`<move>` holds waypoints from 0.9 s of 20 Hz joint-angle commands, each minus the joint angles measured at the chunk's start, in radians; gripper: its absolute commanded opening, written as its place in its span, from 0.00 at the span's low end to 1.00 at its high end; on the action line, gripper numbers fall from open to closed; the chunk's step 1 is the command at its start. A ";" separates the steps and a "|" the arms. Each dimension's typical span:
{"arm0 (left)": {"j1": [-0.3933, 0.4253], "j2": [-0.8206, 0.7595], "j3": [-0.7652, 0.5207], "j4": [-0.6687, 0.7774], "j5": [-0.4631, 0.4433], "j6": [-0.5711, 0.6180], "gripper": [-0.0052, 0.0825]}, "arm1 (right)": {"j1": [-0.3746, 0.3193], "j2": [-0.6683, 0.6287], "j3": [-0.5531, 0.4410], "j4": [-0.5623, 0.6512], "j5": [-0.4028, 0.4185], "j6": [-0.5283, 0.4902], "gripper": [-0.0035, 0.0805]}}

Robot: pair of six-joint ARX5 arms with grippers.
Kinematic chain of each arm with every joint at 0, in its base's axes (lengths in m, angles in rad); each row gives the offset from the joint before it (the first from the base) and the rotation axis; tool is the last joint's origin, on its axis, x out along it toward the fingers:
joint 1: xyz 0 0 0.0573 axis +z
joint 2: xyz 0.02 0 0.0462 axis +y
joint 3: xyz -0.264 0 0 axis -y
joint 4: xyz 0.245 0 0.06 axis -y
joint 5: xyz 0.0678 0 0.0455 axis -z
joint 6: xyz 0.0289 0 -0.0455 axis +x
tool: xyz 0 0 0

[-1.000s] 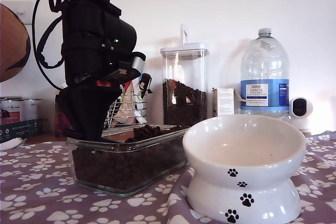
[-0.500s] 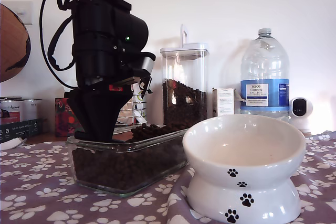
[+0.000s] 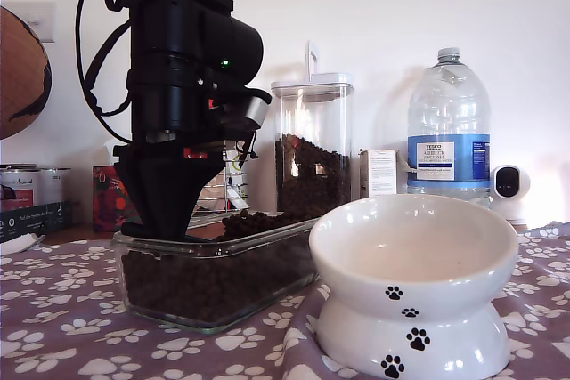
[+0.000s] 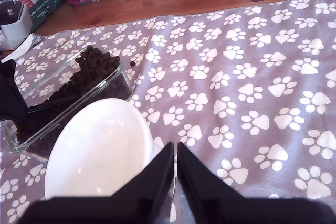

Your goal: Measure one spoon of cat food and pour it into the food bowl

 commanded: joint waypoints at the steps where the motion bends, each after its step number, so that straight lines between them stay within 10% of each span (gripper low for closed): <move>1: -0.002 -0.012 -0.042 -0.010 -0.008 -0.006 0.03 | 0.004 0.006 0.002 0.007 0.000 -0.003 0.03; 18: -0.002 -0.107 -0.043 -0.023 -0.043 -0.030 0.03 | 0.004 0.006 0.002 0.007 0.000 -0.003 0.03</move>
